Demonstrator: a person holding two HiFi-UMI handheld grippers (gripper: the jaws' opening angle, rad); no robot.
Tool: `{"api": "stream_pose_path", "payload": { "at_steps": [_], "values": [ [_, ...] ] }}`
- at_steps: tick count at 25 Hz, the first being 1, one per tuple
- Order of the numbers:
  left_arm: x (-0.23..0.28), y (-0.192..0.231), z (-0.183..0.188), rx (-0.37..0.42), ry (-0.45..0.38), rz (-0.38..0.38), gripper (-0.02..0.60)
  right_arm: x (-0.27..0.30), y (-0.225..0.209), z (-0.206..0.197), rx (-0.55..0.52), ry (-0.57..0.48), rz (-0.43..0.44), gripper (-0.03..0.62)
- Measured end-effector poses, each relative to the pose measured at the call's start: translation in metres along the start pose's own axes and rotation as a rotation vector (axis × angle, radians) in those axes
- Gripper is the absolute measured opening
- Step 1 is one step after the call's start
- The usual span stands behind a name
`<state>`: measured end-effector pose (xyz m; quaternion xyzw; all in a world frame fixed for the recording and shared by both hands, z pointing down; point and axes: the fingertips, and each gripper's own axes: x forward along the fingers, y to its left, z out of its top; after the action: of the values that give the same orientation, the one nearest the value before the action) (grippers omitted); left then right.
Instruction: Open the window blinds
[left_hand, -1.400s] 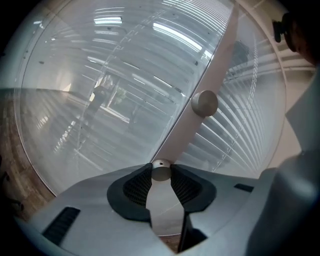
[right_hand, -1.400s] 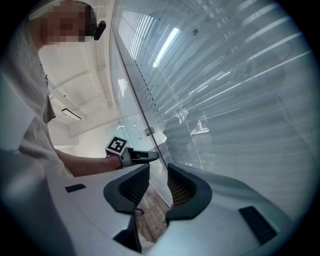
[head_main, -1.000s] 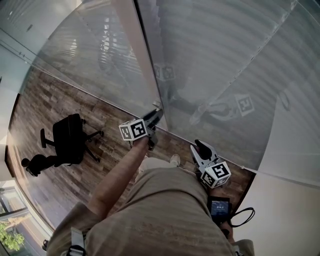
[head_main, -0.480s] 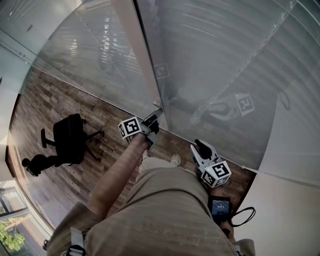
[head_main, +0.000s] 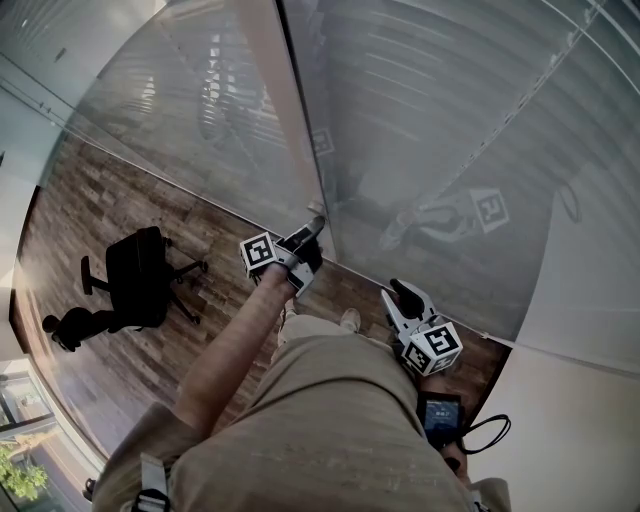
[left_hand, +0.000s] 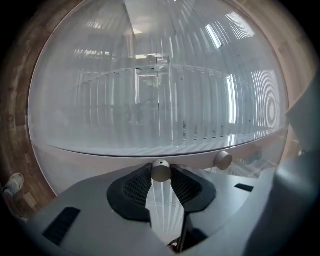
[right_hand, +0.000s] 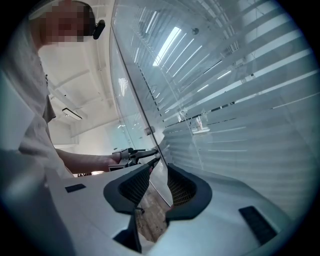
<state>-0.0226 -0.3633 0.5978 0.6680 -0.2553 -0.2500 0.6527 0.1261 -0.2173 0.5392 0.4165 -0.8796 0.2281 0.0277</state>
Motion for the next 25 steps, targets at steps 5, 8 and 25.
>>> {"api": "stream_pose_path", "payload": {
  "at_steps": [5,8,25],
  "values": [
    [-0.001,0.003,0.001,-0.127,-0.01,-0.03,0.133,0.002,0.001,-0.001,-0.001,0.004,-0.001,0.119],
    [-0.001,0.006,0.0,-0.198,-0.023,-0.056,0.133,0.001,0.0,-0.003,-0.001,0.005,-0.001,0.118],
    [-0.009,-0.003,-0.009,0.516,0.032,0.167,0.236,-0.002,0.001,-0.007,0.008,0.01,-0.008,0.118]
  ]
}}
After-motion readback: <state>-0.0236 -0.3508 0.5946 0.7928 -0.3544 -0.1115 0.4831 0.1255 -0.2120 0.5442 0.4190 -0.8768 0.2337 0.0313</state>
